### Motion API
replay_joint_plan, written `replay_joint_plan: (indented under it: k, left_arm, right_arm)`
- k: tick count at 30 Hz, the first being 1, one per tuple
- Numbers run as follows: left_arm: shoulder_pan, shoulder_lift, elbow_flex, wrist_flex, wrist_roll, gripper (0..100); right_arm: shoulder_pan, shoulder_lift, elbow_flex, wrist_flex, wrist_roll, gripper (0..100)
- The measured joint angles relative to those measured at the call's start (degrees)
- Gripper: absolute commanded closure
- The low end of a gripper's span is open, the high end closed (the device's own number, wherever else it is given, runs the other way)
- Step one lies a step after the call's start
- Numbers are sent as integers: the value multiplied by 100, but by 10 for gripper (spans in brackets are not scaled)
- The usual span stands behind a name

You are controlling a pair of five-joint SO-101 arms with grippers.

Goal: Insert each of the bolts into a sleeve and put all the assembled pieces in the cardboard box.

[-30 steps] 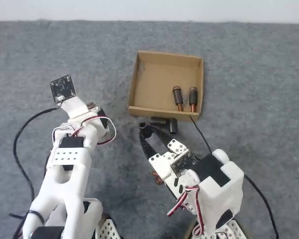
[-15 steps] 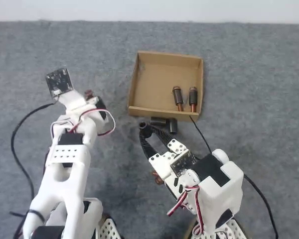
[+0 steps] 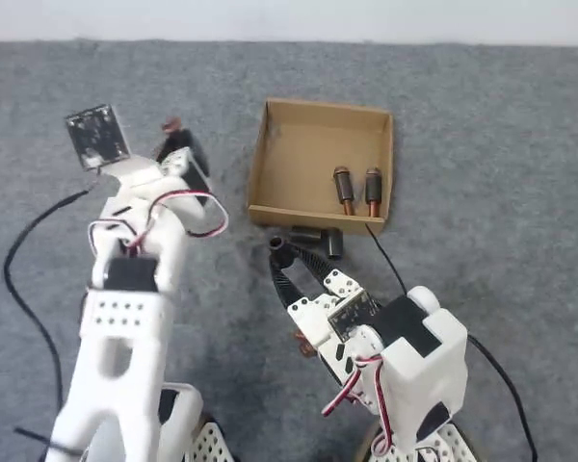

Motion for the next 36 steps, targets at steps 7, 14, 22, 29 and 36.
replay_joint_plan:
  k: [7,14,22,29,36]
  left_arm:
    - [800,-1424,730,0,0,988]
    - [958,-1987,1240,0,0,988]
    - [1538,-2013,1389,0,-457,988]
    - [1776,-2031,1697,0,-510,988]
    - [1846,-2268,2075,0,-510,988]
  right_arm:
    - [-132,0,0,0,0,992]
    - [-158,0,0,0,0,992]
    - [-158,0,0,0,0,992]
    - [-158,0,0,0,0,992]
    - [-158,0,0,0,0,992]
